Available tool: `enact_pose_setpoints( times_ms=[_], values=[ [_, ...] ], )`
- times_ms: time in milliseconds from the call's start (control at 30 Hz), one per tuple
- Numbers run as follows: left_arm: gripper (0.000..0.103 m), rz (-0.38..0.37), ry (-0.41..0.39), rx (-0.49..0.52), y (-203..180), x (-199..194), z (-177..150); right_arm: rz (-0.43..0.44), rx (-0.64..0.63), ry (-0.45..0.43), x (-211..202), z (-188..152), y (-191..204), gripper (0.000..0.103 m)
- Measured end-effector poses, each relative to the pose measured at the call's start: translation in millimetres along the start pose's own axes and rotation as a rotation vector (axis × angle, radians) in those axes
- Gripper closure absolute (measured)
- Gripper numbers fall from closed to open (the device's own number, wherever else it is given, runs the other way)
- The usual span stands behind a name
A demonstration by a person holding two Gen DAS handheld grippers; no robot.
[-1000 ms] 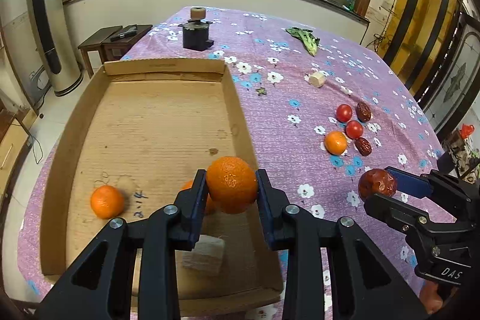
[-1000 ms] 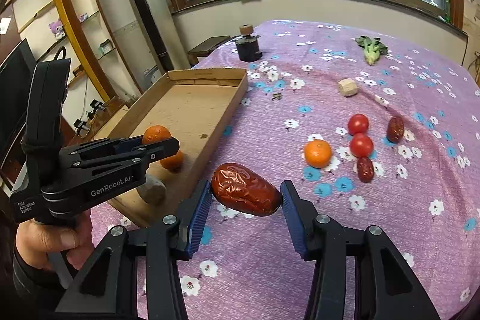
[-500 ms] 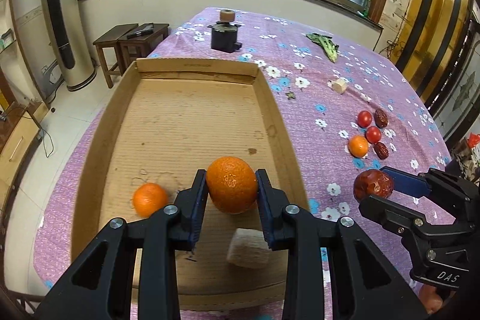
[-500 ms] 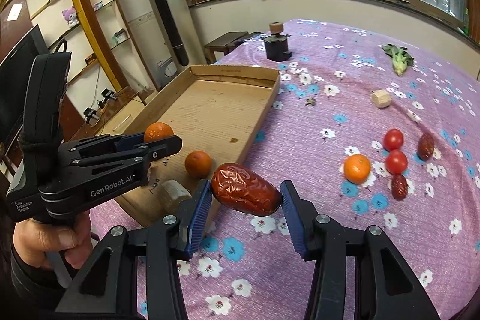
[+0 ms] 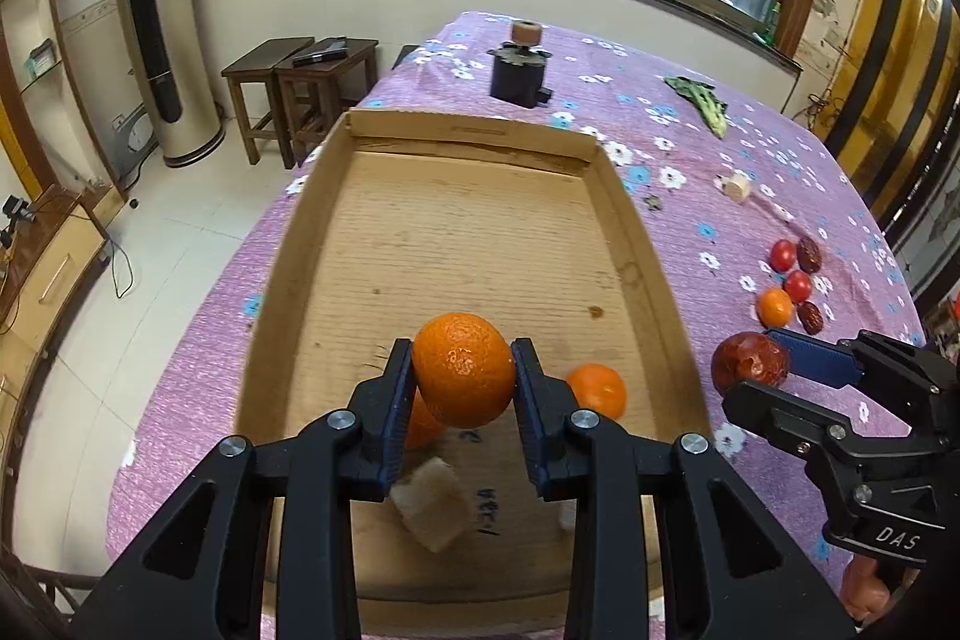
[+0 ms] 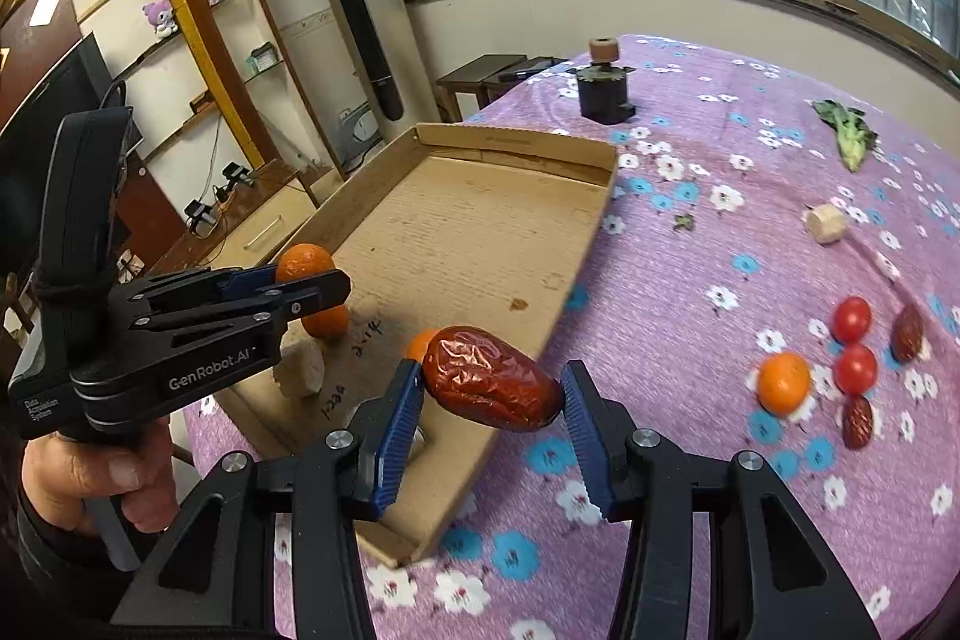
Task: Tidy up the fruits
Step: 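Carry the red date and the tangerine over the cardboard tray, then open the left gripper to drop the tangerine while the right gripper releases the date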
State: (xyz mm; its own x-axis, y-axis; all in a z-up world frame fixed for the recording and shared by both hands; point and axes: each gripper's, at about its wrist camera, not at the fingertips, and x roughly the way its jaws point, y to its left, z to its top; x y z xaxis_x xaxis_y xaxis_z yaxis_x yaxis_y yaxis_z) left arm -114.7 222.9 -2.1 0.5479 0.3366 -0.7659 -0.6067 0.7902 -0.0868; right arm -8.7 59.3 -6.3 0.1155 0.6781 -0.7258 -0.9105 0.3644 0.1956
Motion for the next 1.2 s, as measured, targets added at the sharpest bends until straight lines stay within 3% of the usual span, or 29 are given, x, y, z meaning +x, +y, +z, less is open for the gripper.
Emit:
enact_pose_setpoints(
  times_ms=[433,767,967,1033,1200],
  values=[
    [0.074,0.013,0.062,-0.043,24,34,14,0.026,-0.026,0.059,65,36,12,0.055],
    [0.073,0.034,0.139,-0.037,23,56,13,0.028,-0.038,0.123,102,39,11,0.054],
    [0.059,0.059,0.148,-0.034,23,51,12,0.036,-0.058,0.141,104,38,15,0.054],
    [0.045,0.078,0.141,-0.033,23,48,12,0.041,-0.052,0.141,103,38,14,0.054],
    [0.043,0.103,0.111,-0.029,24,34,11,0.047,-0.033,0.123,89,36,9,0.052]
  ],
)
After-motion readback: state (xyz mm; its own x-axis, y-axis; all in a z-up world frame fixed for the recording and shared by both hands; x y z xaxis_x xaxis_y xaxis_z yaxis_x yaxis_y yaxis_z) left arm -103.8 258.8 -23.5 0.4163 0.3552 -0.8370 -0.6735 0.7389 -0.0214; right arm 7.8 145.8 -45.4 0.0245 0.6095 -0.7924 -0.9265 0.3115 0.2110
